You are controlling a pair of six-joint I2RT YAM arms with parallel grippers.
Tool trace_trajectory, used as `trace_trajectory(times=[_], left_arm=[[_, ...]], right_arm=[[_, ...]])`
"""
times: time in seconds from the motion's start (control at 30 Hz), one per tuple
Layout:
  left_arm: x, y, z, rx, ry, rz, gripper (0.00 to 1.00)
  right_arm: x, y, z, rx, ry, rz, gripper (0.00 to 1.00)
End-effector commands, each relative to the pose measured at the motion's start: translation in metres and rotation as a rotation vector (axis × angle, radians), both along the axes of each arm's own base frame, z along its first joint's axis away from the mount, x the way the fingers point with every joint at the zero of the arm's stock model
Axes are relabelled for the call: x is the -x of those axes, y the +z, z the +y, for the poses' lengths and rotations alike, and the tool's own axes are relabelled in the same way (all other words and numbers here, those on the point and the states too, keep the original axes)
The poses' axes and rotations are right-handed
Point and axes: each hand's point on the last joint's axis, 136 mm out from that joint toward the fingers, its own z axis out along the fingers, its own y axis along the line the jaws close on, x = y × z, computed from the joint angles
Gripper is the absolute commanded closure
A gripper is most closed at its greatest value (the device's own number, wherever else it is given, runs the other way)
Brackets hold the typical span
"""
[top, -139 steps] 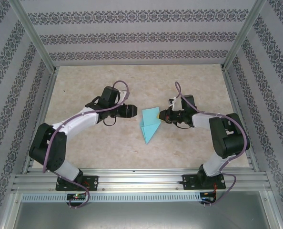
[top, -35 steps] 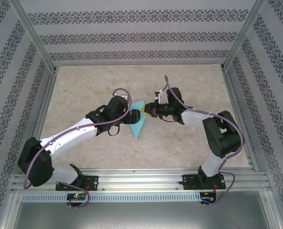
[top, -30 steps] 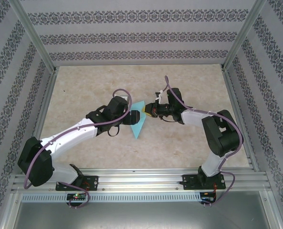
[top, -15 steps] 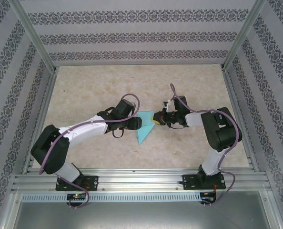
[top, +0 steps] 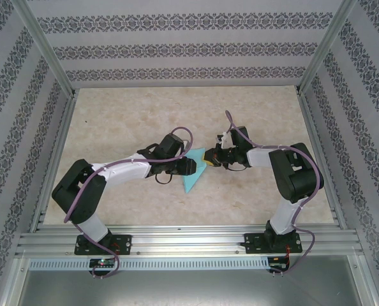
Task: Fold a paper plane with a square sheet of paper (fold left side to right side)
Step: Fold the wing for the fifth time at the center of the table.
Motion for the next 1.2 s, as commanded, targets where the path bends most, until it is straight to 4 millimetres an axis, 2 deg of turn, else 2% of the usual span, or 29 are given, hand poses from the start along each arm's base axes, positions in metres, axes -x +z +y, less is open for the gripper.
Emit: trace_trajectory(times=[0.0,0.1,0.23,0.4,0.57,0.77,1.03,1.17], left_arm=[[-0.005,0.004,-0.008,0.042,-0.007,-0.005,0.62],[-0.006,-0.003,-0.001,0.001,0.017,-0.003,0.64],[-0.007,0.004,0.001,0.008,0.024,-0.024,0.64],[0.0,0.011,-0.012,0.067,-0.043,-0.009,0.63],[0.004,-0.005,-0.017,0.069,-0.072,0.041,0.65],[-0.001,-0.027,0.003,-0.058,-0.012,0.039,0.68],[-0.001,-0.047,0.004,-0.072,0.0,0.068,0.69],[0.0,-0.053,0.007,-0.083,0.008,0.073,0.71]], right_arm=[[-0.006,0.01,0.003,0.011,0.013,-0.051,0.96],[-0.005,0.008,0.002,0.024,0.016,-0.049,0.96],[-0.003,0.006,0.001,0.039,0.02,-0.045,0.96],[-0.004,0.006,0.001,0.044,0.021,-0.045,0.95],[-0.004,0.007,0.002,0.049,0.023,-0.045,0.95],[-0.003,0.006,0.001,0.056,0.024,-0.044,0.94],[-0.003,0.009,0.002,0.053,0.03,-0.047,0.91],[-0.002,0.01,0.0,0.058,0.032,-0.048,0.82]])
